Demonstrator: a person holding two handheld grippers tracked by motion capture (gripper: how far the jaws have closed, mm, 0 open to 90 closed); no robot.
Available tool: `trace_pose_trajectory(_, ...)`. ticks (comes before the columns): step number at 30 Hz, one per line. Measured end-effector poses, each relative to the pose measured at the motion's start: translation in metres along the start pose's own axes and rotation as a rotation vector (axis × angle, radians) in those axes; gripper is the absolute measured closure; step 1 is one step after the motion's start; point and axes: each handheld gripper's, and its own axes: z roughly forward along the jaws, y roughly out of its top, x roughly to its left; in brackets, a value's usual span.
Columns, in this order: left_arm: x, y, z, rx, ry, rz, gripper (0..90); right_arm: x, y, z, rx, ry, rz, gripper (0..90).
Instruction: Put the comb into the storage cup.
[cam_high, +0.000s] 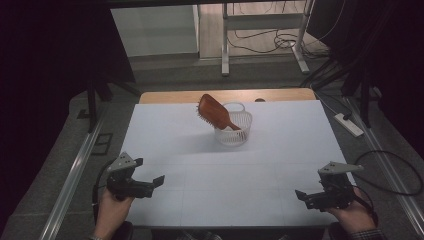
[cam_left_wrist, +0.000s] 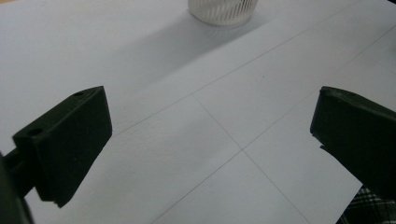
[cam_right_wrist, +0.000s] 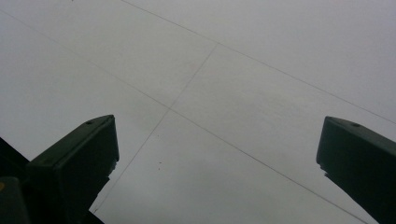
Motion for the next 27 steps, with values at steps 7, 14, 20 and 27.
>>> trace_pose_trajectory(7, 0.001, -0.004, -0.004, 0.003, 0.008, -0.005, 0.0, 0.0, 0.0, 0.0, 0.001, -0.001, 0.001, 0.0)
trace_pose_trajectory(14, 0.001, -0.009, -0.007, 0.008, 0.019, -0.007, 0.0, 0.0, 0.0, 0.0, 0.001, -0.001, 0.001, 0.0)
trace_pose_trajectory(20, 0.002, -0.013, -0.011, 0.01, 0.027, -0.012, 0.0, 0.0, 0.0, 0.0, 0.0, -0.001, 0.001, 0.0)
trace_pose_trajectory(27, 0.002, -0.017, -0.015, 0.016, 0.038, -0.018, 0.0, 0.0, 0.0, 0.0, 0.0, -0.002, 0.002, 0.0)
